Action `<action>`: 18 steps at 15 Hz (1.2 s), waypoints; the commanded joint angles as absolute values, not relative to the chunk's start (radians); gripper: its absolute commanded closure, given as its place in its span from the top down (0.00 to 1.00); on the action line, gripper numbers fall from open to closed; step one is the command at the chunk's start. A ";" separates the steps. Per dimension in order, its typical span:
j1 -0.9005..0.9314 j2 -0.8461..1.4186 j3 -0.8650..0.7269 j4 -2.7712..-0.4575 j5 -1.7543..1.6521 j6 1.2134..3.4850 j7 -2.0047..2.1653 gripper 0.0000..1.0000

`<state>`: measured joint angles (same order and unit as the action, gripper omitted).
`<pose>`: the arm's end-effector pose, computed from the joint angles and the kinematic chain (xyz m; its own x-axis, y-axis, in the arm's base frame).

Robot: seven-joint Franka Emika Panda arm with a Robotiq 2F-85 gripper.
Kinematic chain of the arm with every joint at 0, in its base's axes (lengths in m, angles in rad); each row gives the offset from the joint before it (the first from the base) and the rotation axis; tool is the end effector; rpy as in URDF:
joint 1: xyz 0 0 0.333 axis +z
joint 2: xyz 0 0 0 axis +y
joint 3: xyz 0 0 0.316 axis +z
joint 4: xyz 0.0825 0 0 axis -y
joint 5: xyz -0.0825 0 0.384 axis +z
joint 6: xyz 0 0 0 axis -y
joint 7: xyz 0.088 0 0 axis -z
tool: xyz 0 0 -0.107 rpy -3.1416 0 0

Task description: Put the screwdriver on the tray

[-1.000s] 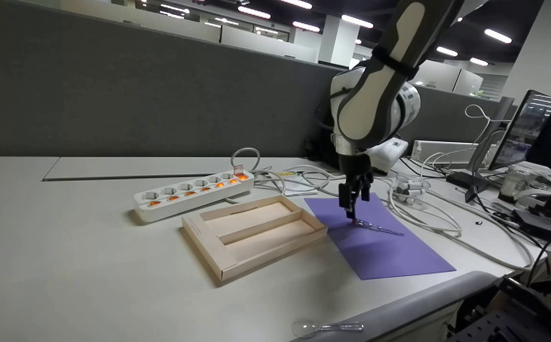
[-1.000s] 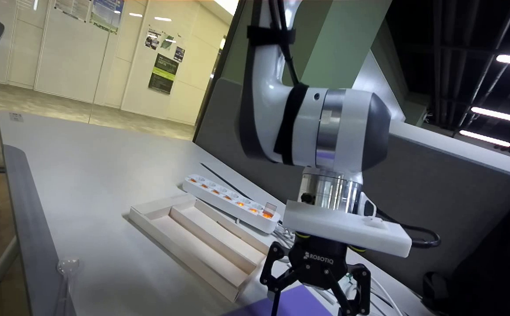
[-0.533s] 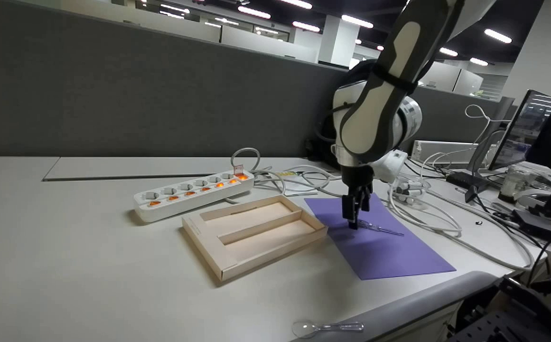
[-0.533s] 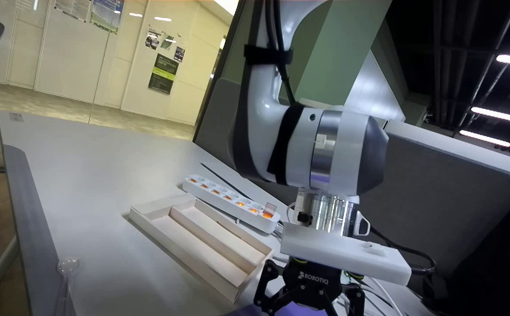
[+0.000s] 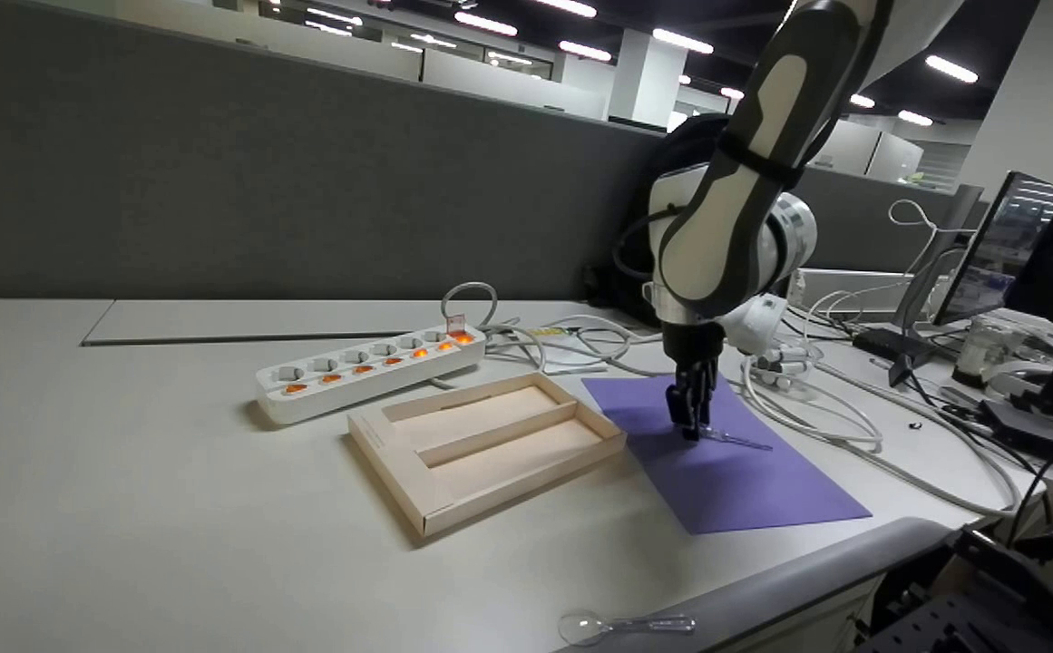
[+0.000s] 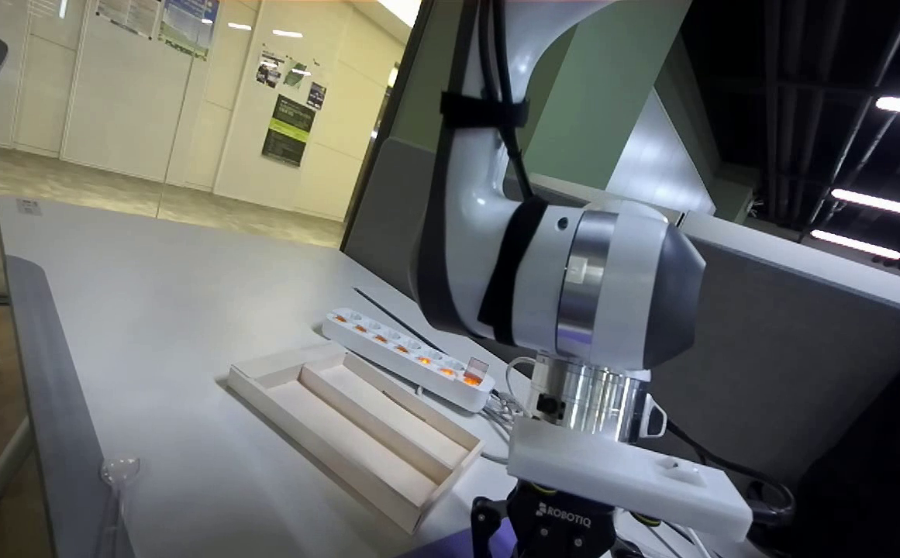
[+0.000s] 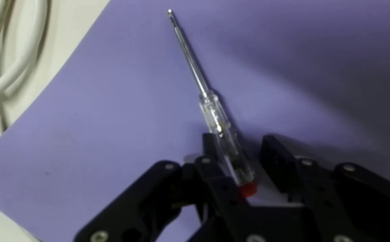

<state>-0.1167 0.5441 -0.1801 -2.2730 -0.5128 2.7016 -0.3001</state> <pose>0.4877 -0.1399 0.1082 0.8588 0.4477 -0.2491 0.4944 -0.8516 0.1740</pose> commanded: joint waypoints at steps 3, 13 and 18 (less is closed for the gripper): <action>-0.145 0.537 -0.179 -2.279 -0.498 2.726 -0.341 0.01; 0.037 0.400 -0.178 -2.287 -0.537 2.631 -0.206 0.05; 0.094 0.333 -0.098 -2.250 -0.490 2.496 -0.149 0.05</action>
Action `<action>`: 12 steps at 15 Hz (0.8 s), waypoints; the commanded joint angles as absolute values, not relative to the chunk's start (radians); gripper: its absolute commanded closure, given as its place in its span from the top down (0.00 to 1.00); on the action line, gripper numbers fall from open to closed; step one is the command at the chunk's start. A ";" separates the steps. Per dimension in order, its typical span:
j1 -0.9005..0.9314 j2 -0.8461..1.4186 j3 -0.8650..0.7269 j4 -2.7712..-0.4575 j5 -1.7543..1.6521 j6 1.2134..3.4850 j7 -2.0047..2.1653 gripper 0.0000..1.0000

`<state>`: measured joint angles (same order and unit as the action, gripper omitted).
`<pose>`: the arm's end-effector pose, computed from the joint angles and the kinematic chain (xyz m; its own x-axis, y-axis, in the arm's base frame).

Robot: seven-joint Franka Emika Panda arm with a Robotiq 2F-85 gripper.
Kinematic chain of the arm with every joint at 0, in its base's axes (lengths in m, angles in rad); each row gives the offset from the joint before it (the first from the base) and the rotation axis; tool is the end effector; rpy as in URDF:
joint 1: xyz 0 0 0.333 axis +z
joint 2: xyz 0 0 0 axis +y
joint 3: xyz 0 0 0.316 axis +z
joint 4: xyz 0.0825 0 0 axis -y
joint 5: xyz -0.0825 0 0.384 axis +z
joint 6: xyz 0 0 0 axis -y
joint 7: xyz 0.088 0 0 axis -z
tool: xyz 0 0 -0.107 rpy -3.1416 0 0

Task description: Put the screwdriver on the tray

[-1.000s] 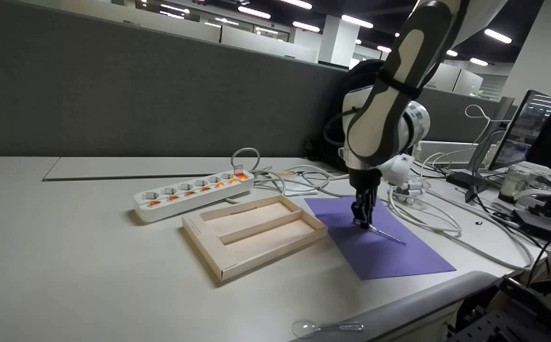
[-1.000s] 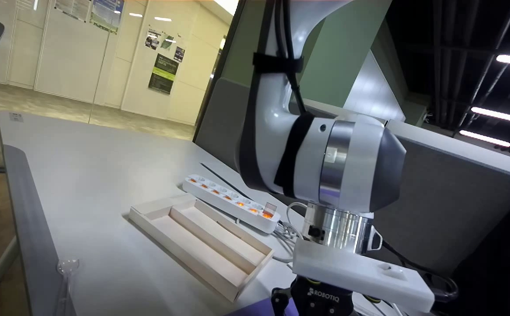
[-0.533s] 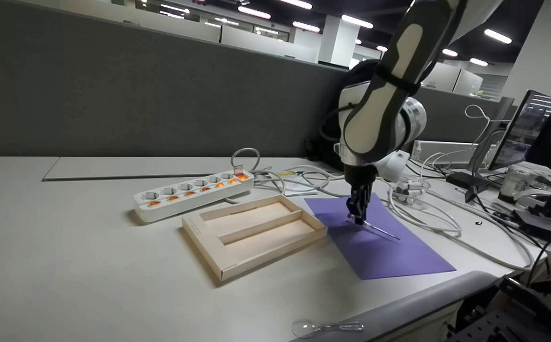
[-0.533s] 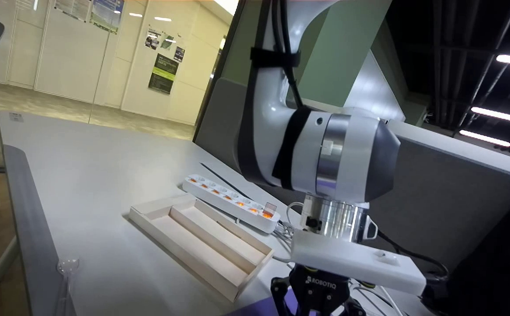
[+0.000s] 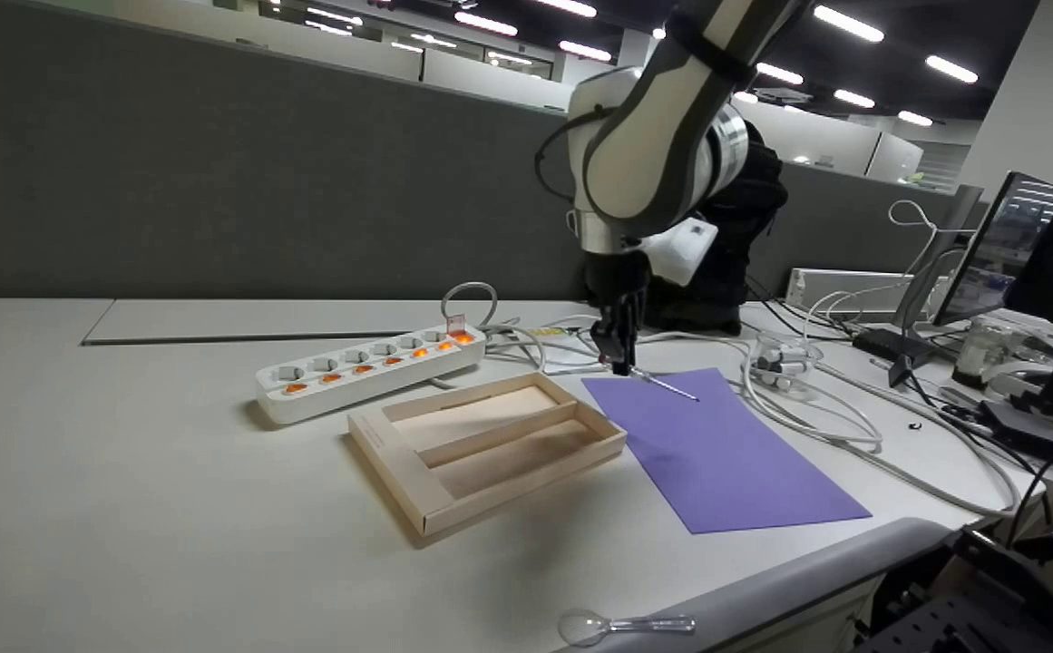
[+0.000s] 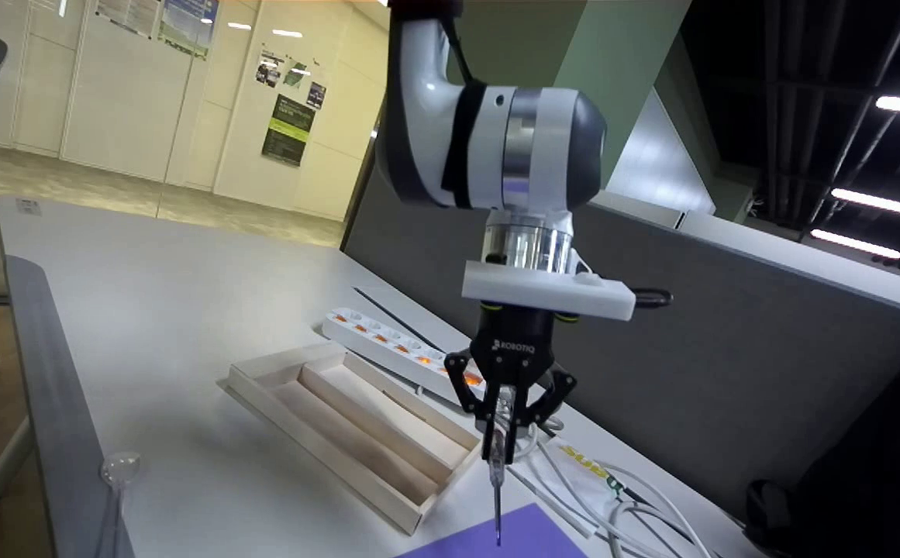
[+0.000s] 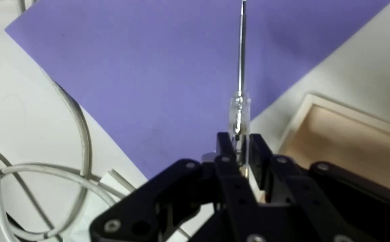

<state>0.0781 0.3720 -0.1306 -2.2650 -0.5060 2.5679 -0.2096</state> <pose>0.5282 -0.0222 0.1887 0.8221 0.5364 -0.1910 0.5690 -0.7858 0.2422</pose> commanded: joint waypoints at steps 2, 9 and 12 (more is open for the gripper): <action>0.096 0.333 -0.079 -2.242 -0.470 2.492 -0.110 0.05; 0.107 0.412 -0.059 -2.206 -0.331 2.526 0.074 0.05; 0.116 0.449 -0.066 -2.195 -0.278 2.597 0.179 0.05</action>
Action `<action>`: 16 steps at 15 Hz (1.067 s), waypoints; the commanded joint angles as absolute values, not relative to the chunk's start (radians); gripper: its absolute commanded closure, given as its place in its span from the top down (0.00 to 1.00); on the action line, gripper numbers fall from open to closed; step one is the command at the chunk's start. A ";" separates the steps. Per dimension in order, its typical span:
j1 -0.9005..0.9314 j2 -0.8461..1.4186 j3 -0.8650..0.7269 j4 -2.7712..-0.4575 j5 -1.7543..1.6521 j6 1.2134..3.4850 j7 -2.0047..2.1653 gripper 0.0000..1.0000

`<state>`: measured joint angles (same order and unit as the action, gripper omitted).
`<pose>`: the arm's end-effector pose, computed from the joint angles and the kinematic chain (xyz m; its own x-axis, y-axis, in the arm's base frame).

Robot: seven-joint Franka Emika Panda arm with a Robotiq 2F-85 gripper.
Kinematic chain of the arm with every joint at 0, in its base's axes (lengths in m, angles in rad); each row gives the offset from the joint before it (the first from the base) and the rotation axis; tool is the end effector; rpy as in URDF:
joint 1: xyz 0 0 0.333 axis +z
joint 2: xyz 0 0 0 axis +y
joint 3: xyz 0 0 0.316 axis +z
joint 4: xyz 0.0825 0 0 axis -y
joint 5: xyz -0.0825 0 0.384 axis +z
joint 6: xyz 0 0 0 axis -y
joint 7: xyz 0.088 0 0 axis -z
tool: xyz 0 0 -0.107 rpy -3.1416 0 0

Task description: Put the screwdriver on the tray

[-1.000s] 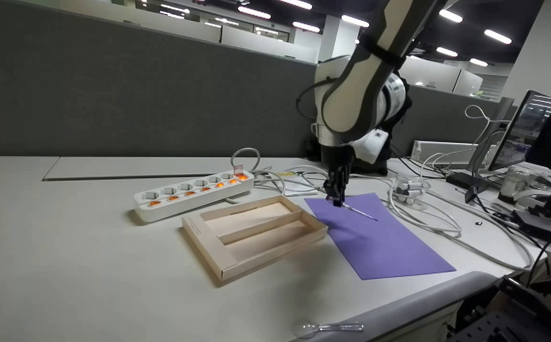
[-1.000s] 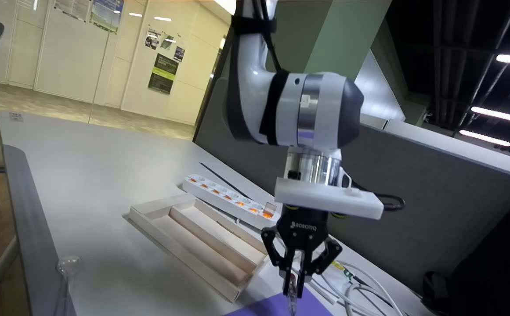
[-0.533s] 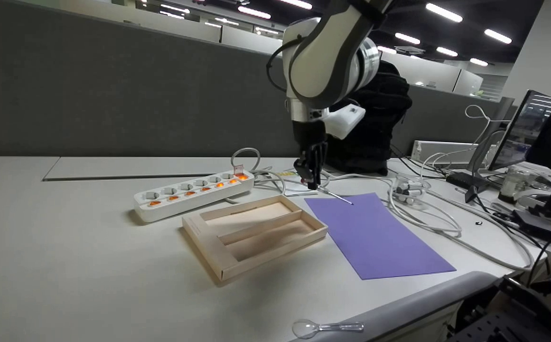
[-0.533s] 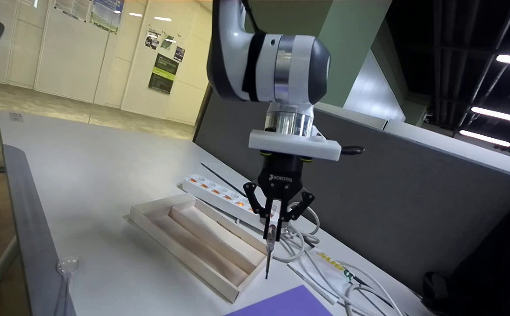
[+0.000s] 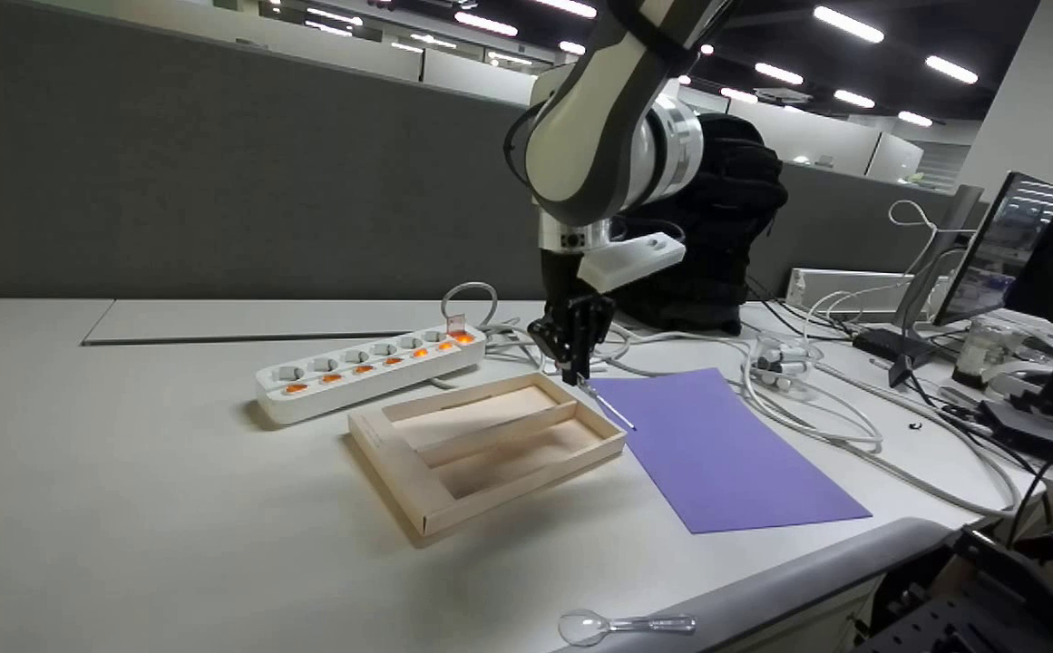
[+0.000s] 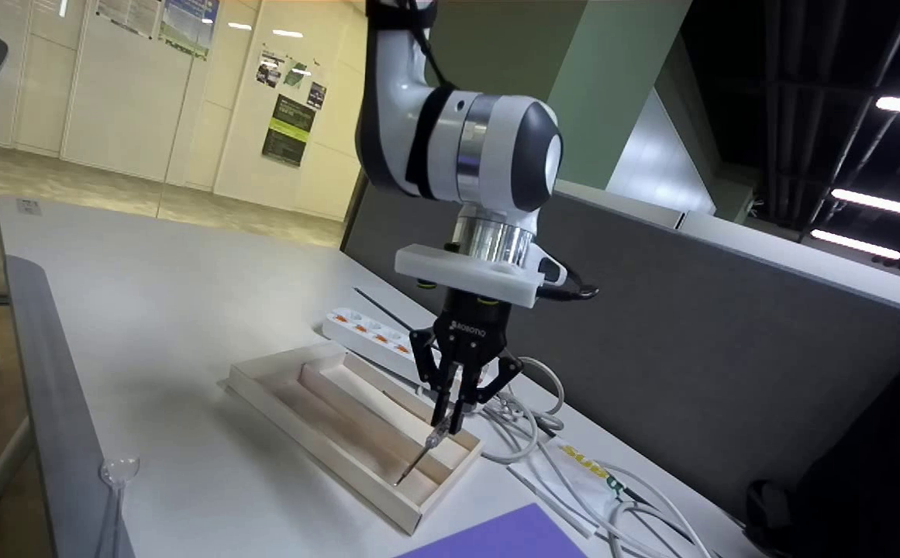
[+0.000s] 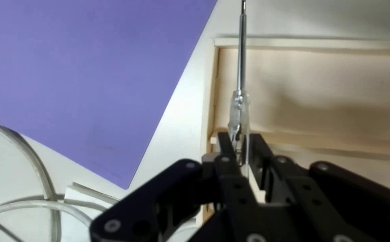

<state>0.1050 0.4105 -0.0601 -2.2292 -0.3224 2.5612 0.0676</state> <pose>0.5369 0.0278 0.1792 0.9647 0.2465 -0.0928 0.2598 -0.9483 0.1820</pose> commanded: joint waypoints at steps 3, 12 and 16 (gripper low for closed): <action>0.109 0.470 -0.057 -2.178 -0.192 2.618 0.205 0.05; 0.104 0.516 -0.060 -2.131 -0.074 2.589 0.200 0.05; 0.095 0.539 -0.061 -2.115 -0.052 2.578 0.197 0.05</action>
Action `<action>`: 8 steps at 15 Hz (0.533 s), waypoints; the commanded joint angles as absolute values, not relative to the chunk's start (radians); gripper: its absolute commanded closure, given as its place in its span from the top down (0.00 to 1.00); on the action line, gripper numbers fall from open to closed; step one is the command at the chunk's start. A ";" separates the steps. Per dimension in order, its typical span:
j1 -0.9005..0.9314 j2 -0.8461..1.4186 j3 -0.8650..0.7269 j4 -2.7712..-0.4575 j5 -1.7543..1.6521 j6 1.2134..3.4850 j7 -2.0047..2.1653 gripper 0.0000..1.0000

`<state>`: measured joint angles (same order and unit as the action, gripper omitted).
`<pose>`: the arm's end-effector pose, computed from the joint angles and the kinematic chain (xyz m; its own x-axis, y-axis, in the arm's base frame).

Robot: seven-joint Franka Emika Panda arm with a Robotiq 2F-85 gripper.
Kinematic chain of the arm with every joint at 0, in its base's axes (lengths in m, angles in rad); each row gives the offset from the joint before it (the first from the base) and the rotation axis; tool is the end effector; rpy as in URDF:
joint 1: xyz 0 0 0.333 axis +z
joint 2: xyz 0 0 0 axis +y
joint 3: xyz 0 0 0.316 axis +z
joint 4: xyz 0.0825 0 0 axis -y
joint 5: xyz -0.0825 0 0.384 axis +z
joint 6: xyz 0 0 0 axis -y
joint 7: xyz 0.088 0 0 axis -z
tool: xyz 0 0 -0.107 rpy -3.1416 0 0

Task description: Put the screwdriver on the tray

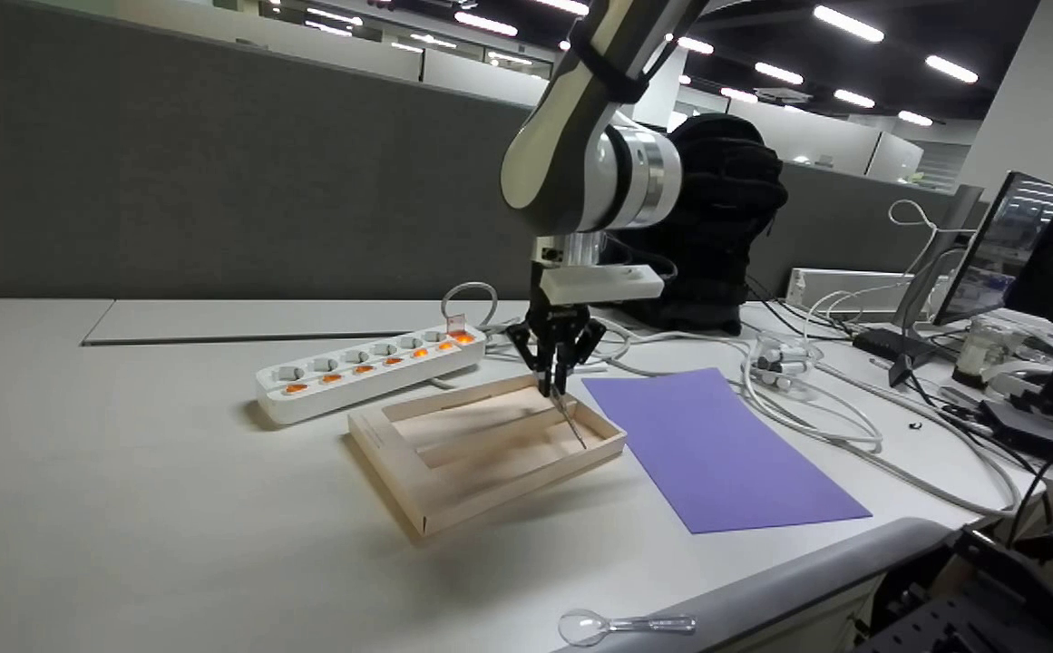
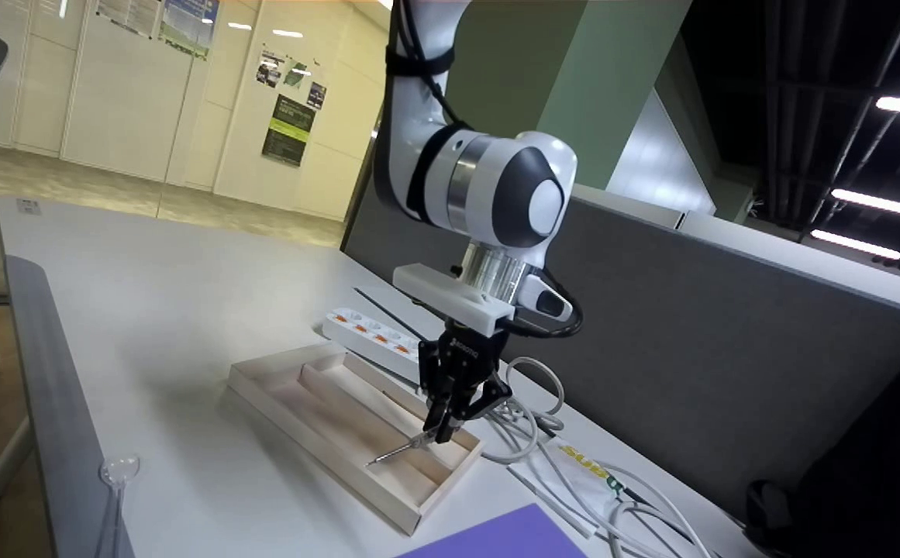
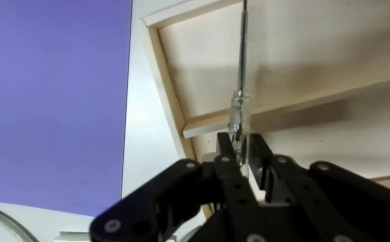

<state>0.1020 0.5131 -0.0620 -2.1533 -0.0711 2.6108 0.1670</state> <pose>0.5576 0.0228 0.1528 0.9972 -0.0591 -0.0463 -0.0557 -0.9959 0.0716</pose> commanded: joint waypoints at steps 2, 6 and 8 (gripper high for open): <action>0.089 0.550 -0.059 -2.107 -0.038 2.572 0.193 0.05; 0.079 0.564 -0.057 -2.095 -0.020 2.556 0.185 0.37; 0.075 0.564 -0.055 -2.092 -0.016 2.542 0.180 0.51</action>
<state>0.0875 0.5473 -0.0620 -2.1229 -0.0304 2.5769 0.1671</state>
